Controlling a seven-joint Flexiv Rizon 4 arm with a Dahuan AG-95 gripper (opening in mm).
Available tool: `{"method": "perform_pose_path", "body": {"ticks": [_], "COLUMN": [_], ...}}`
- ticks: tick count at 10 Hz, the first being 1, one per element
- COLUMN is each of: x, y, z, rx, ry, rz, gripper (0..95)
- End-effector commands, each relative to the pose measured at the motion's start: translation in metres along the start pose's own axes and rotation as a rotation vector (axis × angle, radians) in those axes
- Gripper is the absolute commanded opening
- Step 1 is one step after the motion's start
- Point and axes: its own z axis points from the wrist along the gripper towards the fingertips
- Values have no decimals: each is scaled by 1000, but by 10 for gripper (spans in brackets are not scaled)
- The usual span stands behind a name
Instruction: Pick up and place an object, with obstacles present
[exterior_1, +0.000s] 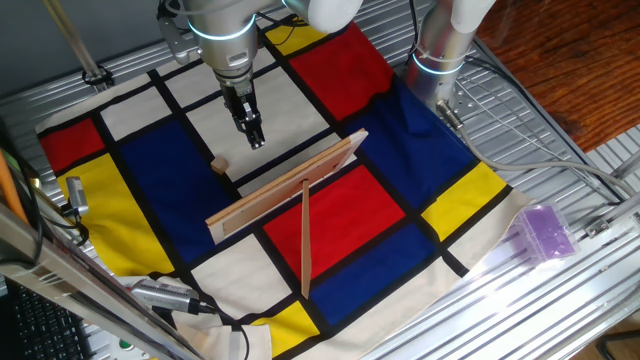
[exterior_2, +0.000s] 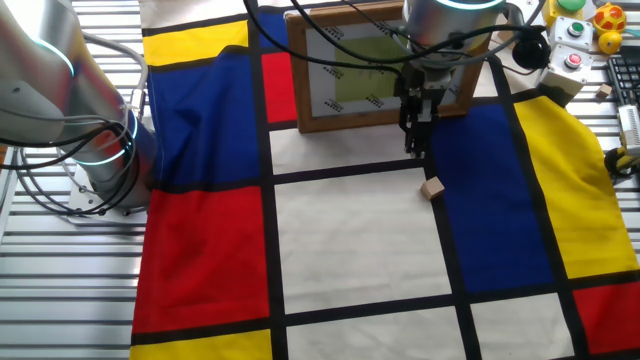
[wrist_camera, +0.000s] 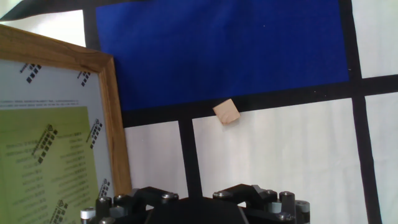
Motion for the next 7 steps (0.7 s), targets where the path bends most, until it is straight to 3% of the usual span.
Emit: {"method": "perform_pose_path", "body": {"ticks": [1,2,7], "x": [0,2,5], "y": [0,-2,-3], "z": [0,-3,-7], "rx": [0,70,103], "ry": [0,-30,-15], "rz": [0,-359,-358], "gripper": [950,0,0]}}
